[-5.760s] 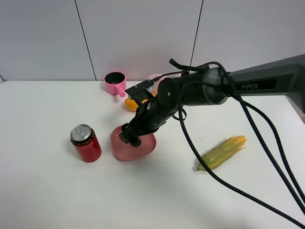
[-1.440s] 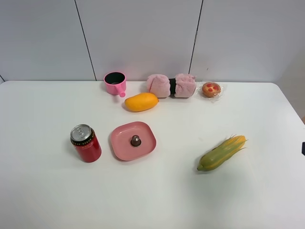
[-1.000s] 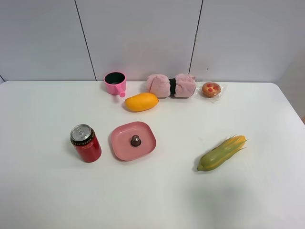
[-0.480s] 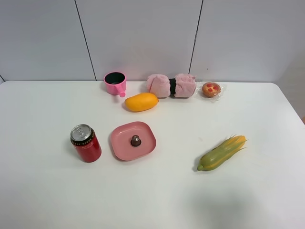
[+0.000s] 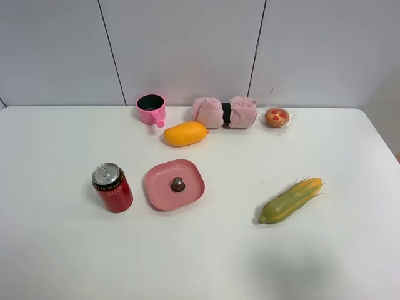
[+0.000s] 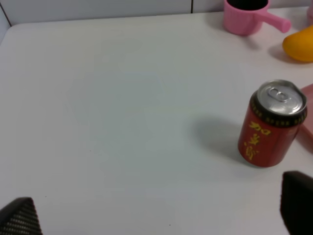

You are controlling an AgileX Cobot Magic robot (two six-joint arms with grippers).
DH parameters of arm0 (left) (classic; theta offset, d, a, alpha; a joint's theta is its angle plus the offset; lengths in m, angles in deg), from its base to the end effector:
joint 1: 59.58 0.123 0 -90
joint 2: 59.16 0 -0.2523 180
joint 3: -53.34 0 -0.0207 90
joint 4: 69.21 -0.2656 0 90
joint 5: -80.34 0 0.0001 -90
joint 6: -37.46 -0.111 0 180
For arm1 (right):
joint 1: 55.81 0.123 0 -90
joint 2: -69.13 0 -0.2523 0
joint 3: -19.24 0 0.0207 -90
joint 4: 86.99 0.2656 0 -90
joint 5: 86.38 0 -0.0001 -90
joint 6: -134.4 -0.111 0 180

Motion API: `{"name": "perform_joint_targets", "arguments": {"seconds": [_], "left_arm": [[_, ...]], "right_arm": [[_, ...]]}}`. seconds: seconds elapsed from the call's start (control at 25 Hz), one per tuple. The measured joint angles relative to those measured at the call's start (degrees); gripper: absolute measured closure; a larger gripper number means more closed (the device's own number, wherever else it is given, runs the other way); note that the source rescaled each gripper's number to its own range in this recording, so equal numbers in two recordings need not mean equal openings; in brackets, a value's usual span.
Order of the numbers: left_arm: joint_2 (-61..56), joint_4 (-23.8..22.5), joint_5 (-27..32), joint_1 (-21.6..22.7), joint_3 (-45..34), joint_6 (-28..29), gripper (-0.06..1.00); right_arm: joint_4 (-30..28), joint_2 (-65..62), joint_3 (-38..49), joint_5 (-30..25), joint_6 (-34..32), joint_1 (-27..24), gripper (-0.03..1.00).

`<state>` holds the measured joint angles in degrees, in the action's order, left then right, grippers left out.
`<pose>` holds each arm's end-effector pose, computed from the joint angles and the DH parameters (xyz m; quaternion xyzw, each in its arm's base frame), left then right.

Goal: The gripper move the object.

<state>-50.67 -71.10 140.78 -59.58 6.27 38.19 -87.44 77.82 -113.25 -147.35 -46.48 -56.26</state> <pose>0.0575 0.0032 0.2788 -0.0061 0.8479 0.0131 0.5299 0.0585 -0.0012 0.2753 0.0101 0.8533 -0.0020 0.5212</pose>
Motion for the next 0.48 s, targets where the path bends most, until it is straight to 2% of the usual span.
{"name": "perform_joint_targets", "arguments": {"seconds": [0.48], "left_arm": [[0.0, 0.0, 0.0, 0.0, 0.0, 0.0, -0.06]], "right_arm": [[0.0, 0.0, 0.0, 0.0, 0.0, -0.3, -0.02]]}}
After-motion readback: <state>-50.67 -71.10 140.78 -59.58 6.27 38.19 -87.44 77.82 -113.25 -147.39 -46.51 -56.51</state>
